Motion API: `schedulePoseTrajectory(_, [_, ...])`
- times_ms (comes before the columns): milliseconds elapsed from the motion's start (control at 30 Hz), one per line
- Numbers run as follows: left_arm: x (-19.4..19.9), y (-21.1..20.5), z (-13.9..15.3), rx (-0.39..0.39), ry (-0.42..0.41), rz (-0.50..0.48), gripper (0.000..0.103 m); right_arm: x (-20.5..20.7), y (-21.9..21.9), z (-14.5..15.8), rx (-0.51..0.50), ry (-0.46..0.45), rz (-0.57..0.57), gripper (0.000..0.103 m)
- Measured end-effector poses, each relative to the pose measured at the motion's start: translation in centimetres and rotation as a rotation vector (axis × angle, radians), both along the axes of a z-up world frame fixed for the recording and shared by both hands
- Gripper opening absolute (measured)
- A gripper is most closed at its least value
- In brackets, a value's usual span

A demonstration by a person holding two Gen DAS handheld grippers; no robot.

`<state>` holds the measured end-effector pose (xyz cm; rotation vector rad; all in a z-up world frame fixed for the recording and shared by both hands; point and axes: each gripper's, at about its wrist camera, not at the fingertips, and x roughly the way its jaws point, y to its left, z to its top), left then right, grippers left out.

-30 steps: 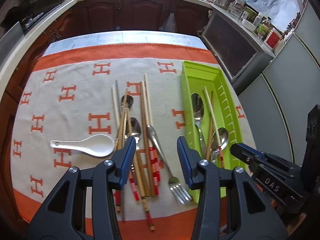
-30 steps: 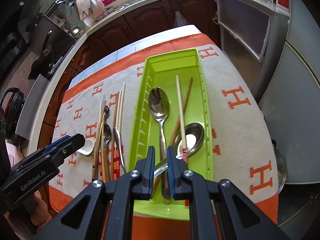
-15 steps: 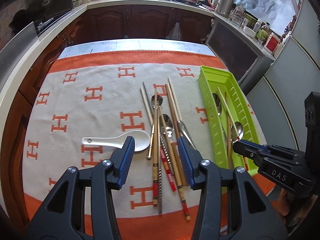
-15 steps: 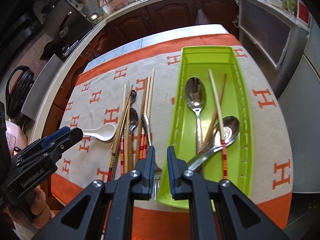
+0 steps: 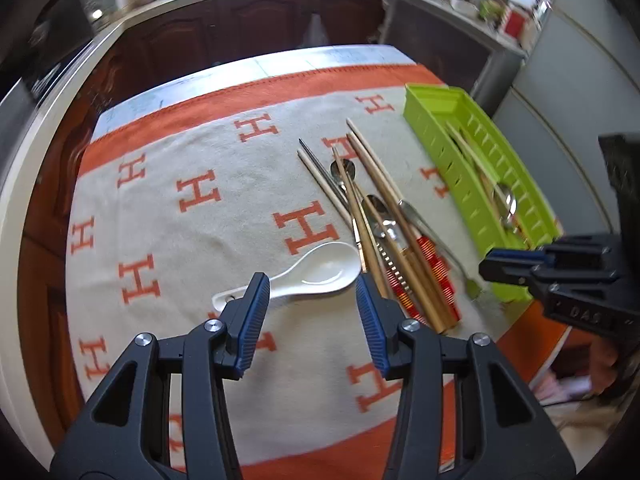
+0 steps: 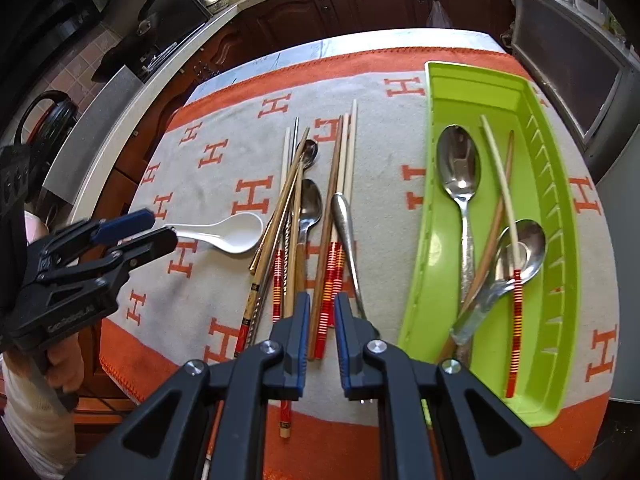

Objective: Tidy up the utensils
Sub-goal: 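Open both tools and move them back to the utensil pile, then lower the left tool onto the white ceramic spoon handle and close it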

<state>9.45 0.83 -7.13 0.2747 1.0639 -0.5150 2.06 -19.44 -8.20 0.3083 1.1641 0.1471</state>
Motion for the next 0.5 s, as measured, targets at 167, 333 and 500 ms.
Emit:
schedulePoseTrajectory(167, [1.9, -1.2, -2.3, 0.088, 0.032, -0.119, 0.042, 0.1, 0.9, -0.3, -0.001, 0.007, 0.025, 0.012])
schedulePoseTrajectory(333, [3.4, -2.9, -5.0, 0.185, 0.042, -0.22, 0.042, 0.4, 1.1, -0.4, -0.002, 0.011, 0.029, 0.012])
schedulePoseTrajectory(500, [5.4, -3.5, -6.9, 0.203, 0.064, -0.258, 0.043, 0.5, 1.0, -0.5, -0.005, 0.015, 0.028, 0.012])
